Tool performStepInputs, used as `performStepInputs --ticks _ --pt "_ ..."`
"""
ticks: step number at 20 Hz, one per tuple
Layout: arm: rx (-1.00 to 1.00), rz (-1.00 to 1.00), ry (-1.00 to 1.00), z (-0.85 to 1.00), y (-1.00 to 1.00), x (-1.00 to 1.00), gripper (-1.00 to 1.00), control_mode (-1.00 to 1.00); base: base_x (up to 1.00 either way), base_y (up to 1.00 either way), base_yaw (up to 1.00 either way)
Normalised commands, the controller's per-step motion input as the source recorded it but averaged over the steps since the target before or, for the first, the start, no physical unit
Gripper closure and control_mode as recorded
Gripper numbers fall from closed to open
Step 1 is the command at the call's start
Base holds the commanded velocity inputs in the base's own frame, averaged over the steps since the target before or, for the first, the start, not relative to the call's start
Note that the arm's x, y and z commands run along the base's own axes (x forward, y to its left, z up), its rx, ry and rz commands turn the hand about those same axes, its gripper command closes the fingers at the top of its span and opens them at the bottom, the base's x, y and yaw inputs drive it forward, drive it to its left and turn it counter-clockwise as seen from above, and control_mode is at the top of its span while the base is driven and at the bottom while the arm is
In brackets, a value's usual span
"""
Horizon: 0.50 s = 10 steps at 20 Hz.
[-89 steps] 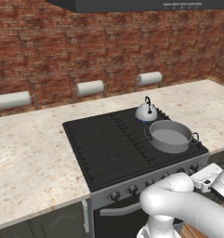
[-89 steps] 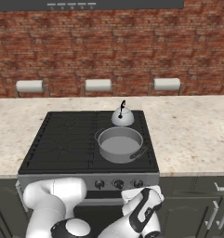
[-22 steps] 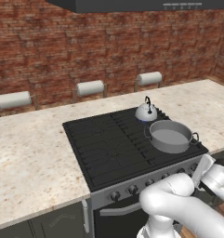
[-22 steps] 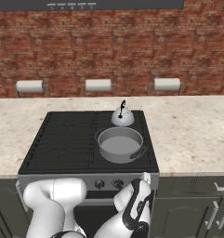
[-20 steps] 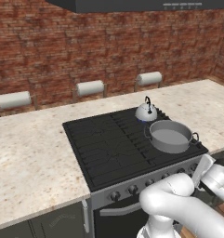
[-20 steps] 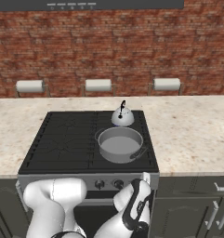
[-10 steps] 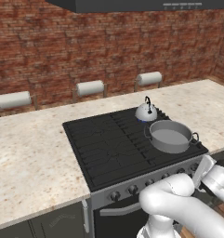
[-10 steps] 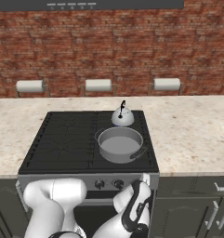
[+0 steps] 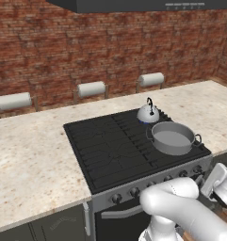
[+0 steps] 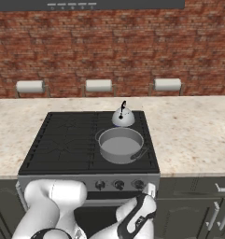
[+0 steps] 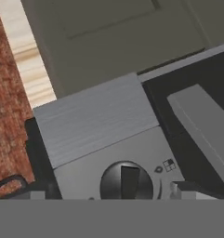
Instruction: Pick the kettle from the cabinet and place it on a stove burner. Then pick the pot from the counter and place it on another stove burner. Finally, turn both burners on.
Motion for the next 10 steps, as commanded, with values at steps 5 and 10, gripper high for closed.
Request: performStepInputs --ticks 5,10 --pt "0.01 0.0 0.0 0.06 -0.35 -0.34 -1.0 -1.0 0.0 0.0 0.0" --pt "0.0 0.0 0.0 0.05 -0.3 -0.33 -1.0 -1.0 0.0 0.0 0.0"
